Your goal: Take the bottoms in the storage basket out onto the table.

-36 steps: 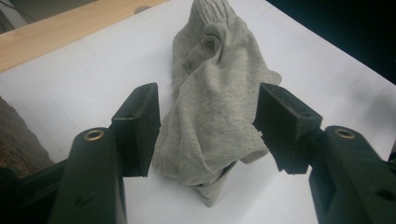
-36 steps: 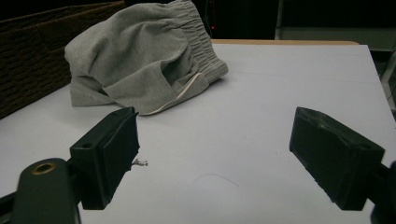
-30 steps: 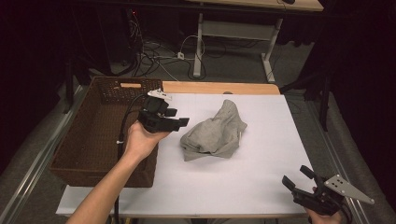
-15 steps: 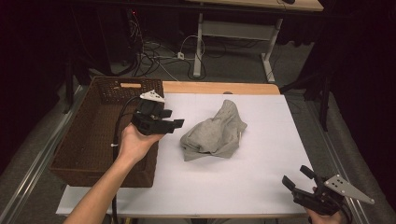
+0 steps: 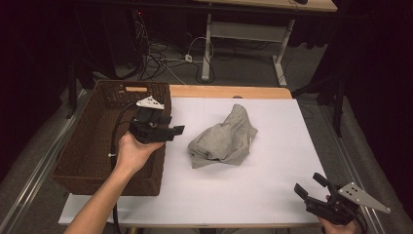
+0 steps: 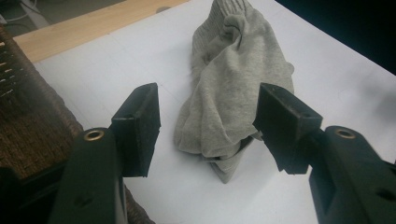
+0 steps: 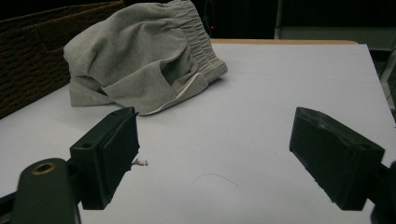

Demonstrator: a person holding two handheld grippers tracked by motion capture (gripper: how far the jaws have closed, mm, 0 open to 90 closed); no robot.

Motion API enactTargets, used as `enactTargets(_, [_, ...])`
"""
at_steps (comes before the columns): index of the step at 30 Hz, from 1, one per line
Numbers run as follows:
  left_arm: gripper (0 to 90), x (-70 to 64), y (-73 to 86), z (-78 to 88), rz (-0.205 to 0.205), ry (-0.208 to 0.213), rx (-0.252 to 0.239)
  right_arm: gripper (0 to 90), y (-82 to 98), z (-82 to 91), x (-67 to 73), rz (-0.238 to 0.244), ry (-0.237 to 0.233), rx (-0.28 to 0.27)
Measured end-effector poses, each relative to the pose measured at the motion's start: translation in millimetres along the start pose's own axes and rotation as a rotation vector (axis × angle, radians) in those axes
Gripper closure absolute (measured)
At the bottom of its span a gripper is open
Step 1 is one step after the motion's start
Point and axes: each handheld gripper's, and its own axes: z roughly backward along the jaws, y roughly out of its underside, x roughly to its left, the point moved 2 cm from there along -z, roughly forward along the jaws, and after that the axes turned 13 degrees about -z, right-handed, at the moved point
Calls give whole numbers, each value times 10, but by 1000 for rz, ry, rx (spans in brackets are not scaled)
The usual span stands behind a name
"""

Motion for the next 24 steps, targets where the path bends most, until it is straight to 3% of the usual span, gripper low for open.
enactTargets(24, [380, 21, 246, 255, 13, -39, -33, 163, -1, 2, 1, 2, 3, -2])
